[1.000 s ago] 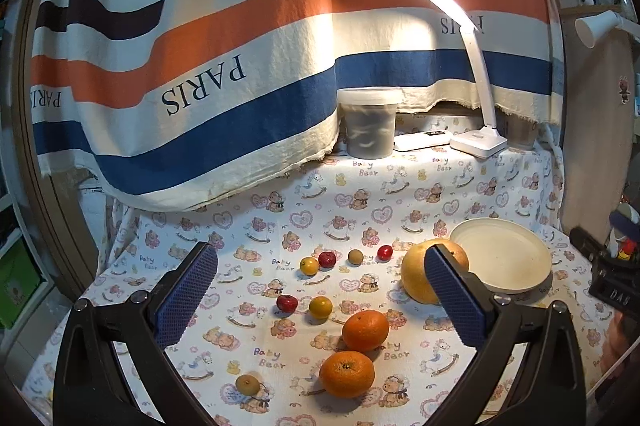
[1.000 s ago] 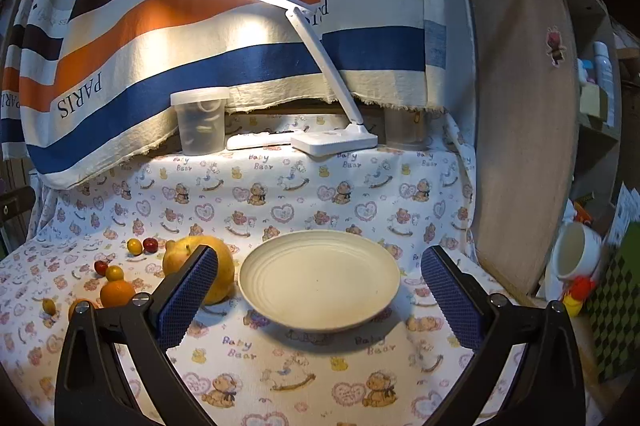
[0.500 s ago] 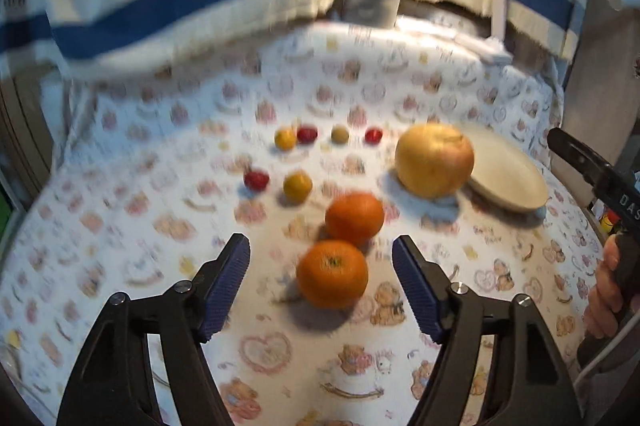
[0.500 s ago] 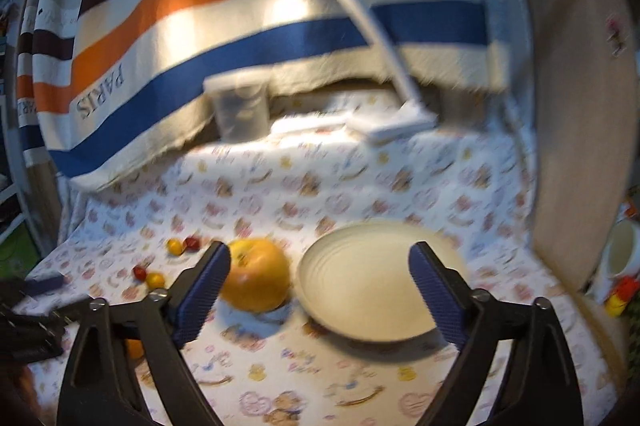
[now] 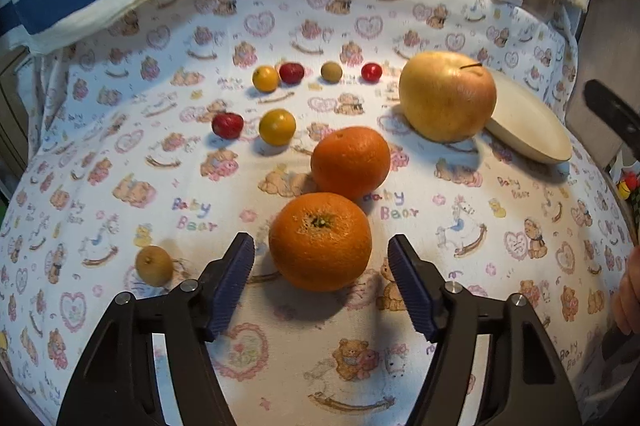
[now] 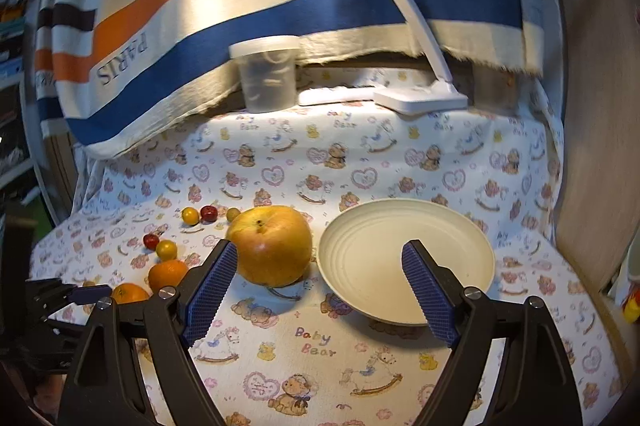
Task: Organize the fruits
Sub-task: 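Lower the left gripper around the large orange and close it, then lift the orange with the left gripper while the right gripper grasps the yellow apple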
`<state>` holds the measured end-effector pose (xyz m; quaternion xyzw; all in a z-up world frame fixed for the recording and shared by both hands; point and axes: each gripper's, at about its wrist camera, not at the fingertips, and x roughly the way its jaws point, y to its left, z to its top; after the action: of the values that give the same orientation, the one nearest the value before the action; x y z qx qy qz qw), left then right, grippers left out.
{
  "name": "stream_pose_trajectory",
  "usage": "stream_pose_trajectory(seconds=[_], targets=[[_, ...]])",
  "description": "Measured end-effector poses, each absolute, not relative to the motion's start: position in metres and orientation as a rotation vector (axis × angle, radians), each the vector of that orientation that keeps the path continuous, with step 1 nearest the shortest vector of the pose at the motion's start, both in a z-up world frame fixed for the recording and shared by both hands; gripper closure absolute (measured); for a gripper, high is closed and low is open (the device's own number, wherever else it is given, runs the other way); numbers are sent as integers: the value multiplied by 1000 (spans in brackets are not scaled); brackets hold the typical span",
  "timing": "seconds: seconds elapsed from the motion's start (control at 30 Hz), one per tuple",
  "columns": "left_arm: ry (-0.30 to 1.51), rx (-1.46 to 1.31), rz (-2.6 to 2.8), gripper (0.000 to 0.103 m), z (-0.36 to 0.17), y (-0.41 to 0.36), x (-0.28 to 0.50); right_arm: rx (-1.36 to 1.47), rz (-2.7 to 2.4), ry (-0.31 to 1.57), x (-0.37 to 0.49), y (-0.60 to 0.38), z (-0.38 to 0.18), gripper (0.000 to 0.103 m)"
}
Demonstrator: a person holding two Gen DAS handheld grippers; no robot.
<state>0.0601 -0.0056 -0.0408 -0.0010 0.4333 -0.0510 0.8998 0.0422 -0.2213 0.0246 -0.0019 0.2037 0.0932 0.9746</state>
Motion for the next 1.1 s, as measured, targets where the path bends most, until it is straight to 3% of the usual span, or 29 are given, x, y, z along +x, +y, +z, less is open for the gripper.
stream_pose_trajectory(seconds=[0.13,0.4,0.8,1.03,1.1], targets=[[912,2,-91,53,-45,-7,64,-47,205,381,33,-212,27,17],[842,22,-77,54,-24,-6,57,-1,201,387,34,-221,29,17],[620,-22,-153,54,68,-12,78,-24,180,374,34,-220,30,17],[506,-21,-209,54,76,-25,97,20,229,453,50,-225,26,17],[483,-28,-217,54,68,-21,101,22,259,496,60,-220,28,8]])
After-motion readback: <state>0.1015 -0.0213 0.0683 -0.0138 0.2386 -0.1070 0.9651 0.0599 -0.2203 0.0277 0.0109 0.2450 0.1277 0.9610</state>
